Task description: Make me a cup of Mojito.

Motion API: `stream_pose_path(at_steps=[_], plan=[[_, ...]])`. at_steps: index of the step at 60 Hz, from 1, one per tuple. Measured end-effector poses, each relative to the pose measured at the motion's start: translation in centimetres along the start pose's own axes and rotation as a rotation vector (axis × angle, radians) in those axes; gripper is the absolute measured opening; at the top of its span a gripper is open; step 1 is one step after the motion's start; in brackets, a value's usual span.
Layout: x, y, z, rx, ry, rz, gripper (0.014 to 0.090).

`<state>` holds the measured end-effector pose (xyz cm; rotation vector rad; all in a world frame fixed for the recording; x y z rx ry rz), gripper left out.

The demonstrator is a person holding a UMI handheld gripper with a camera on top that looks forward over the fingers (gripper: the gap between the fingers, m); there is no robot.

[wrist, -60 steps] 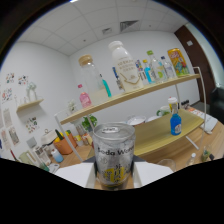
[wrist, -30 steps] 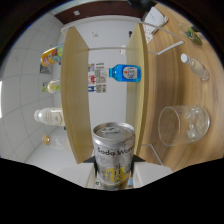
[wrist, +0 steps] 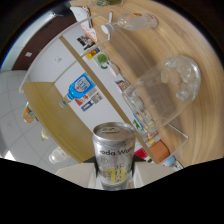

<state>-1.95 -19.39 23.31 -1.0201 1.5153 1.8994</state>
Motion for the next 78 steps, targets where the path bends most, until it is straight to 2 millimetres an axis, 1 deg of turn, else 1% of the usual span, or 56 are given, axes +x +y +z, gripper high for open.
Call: stream_pose_path(at_steps=[6,9,12,16,17,19,21,27,29,33,37,38,42,49,57,61,67,75,78], plan=[[0.0,0.2,-0.3,-0.006,0.022,-0.072,0.0516],[-0.2,0.6,-0.2,-0.012,0.041,-0.166,0.0516],[-0.2,1.2,-0.3,-0.021,0.073,-0.303,0.0516],[-0.4,2.1,-0.3,-0.037,0.118,-0.553,0.0518],[-0.8,2.3,-0.4,-0.039,0.129,-0.624,0.0520],[-0.4,2.7,-0.1,-0.036,0.159,-0.792,0.0515],[-0.3,3.2,-0.2,-0.034,0.187,-0.959,0.0517],[0.0,3.3,0.1,0.003,0.258,-1.452,0.0518],[0.2,3.5,0.1,0.007,0.270,-1.563,0.0518],[1.5,3.7,0.5,-0.009,0.285,-1.724,0.0518],[3.4,3.2,0.8,-0.025,0.319,-1.870,0.0517],[4.2,3.2,0.8,-0.023,0.332,-1.905,0.0518],[6.5,2.1,1.2,-0.055,0.370,-1.981,0.0517],[10.7,0.0,1.3,-0.111,0.449,-2.055,0.0516],[14.5,-2.0,1.2,-0.153,0.523,-2.070,0.0515],[15.8,-2.7,1.2,-0.171,0.543,-2.081,0.0515],[17.0,-3.2,1.3,-0.190,0.556,-2.089,0.0517],[18.0,-3.8,1.3,-0.195,0.565,-2.093,0.0519],[18.0,-3.8,1.4,-0.187,0.551,-2.101,0.0522]])
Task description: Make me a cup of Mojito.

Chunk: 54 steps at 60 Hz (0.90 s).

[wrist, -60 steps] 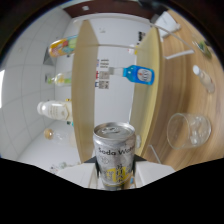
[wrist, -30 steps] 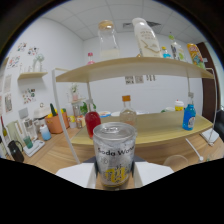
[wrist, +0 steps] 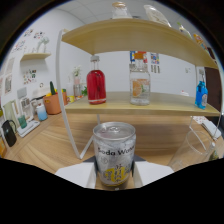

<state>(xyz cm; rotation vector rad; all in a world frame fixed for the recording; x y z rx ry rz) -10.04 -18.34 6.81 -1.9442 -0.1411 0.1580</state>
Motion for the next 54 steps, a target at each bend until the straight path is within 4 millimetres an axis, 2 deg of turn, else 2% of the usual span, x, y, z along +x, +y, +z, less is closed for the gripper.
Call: stream_pose_path(at_steps=[16,25,30,33,36,48,54], plan=[[0.3,0.5,-0.8,0.006,0.038,0.030,0.0538],[0.0,1.2,-1.3,-0.047,0.052,0.013,0.0547],[0.1,0.9,-1.8,-0.076,0.068,0.066,0.0627],[0.3,0.7,-2.4,-0.100,0.086,0.084,0.0746],[0.1,0.3,-3.2,-0.115,0.094,0.094,0.0853],[-2.0,-3.8,-9.0,-0.126,0.070,0.116,0.0851],[-2.0,-4.8,-12.3,-0.137,0.082,0.107,0.0849]])
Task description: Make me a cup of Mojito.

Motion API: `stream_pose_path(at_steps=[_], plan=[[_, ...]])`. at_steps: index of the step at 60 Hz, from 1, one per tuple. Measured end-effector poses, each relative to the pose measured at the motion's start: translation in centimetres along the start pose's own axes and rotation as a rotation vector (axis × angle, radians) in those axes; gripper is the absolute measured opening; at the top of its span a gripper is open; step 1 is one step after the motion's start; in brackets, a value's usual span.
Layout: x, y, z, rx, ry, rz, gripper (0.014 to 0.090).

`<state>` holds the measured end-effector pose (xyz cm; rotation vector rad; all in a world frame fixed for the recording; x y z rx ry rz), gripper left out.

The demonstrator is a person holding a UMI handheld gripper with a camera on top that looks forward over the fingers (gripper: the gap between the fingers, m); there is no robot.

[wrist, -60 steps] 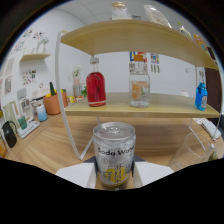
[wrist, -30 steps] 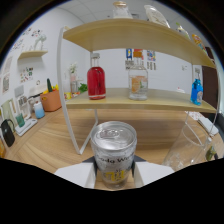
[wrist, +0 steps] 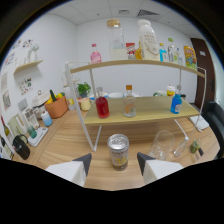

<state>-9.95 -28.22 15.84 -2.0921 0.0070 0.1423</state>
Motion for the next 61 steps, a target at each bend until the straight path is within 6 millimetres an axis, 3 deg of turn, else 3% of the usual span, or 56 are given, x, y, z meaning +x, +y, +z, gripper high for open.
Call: stream_pose_path(at_steps=[11,24,43,61], plan=[[2.9,0.9,-4.3,-0.007,0.063,-0.044,0.0851],[7.5,2.8,-7.2,-0.053,0.140,-0.053,0.0854],[10.5,4.5,-8.4,-0.104,0.158,-0.092,0.0854],[10.9,4.1,-8.0,-0.106,0.143,-0.097,0.0857]])
